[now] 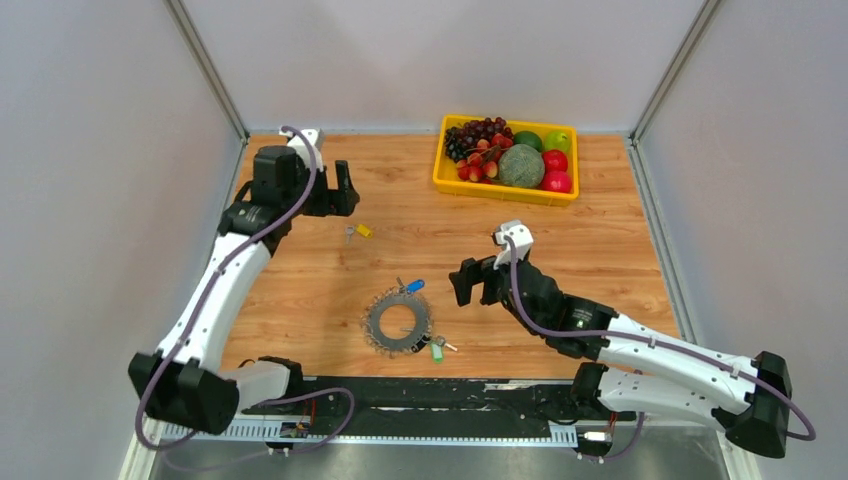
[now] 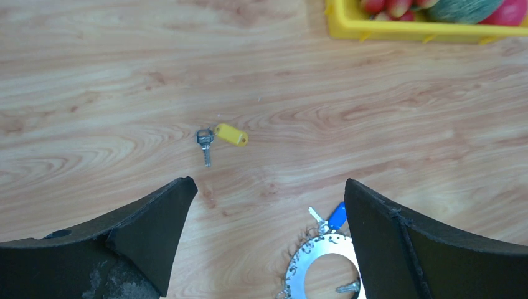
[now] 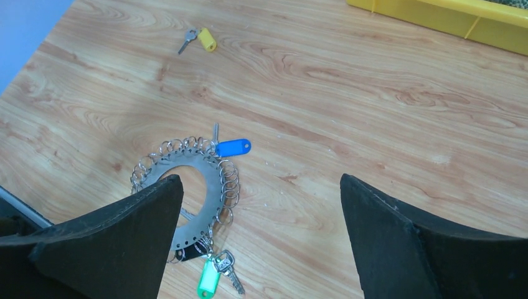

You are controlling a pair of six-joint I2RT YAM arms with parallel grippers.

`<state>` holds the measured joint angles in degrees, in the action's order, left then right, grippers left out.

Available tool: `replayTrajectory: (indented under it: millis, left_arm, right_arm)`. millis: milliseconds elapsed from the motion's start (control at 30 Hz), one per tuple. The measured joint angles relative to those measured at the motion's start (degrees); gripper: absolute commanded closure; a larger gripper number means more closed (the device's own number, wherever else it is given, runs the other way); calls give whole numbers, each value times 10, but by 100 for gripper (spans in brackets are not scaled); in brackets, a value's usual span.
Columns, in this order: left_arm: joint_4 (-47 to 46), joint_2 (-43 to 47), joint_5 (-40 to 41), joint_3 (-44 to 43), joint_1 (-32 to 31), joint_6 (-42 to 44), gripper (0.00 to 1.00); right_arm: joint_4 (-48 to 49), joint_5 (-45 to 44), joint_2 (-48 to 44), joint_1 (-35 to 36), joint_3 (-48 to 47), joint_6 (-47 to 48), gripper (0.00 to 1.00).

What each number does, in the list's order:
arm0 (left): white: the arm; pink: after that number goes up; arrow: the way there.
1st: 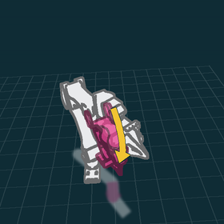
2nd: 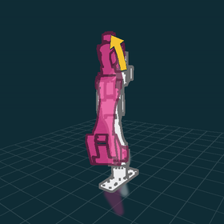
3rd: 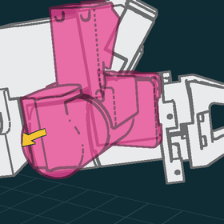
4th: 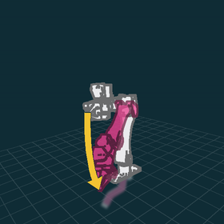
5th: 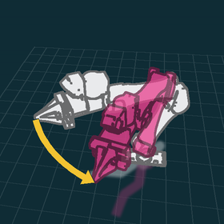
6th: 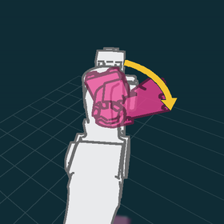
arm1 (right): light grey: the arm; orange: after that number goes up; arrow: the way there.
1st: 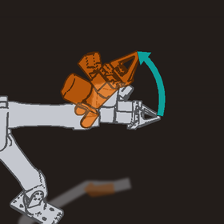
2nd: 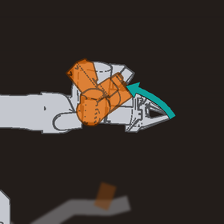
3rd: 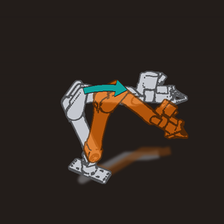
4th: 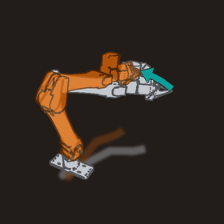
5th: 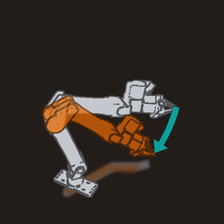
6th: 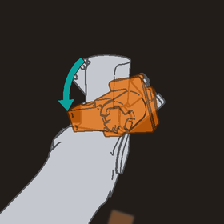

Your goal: Remove the keys from the keyring

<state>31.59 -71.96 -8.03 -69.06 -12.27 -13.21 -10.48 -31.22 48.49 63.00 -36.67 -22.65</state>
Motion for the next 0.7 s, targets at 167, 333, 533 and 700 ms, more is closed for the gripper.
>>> replayTrajectory:
  millis: [167,333,533,700]
  left_arm:
    - [24,105,-8,0,0,-1,0]
    - [15,214,-1,47,0,9,0]
    - [-39,377,27,172,0,-5,0]
    - [-62,439,69,239,0,-13,0]
  right_arm:
    - [-64,61,79,-45,-104,0,0]
    - [-86,140,90,-148,-152,1,0]
    - [-111,146,42,-240,-162,-2,0]
    - [-116,94,-40,-242,-162,-2,0]
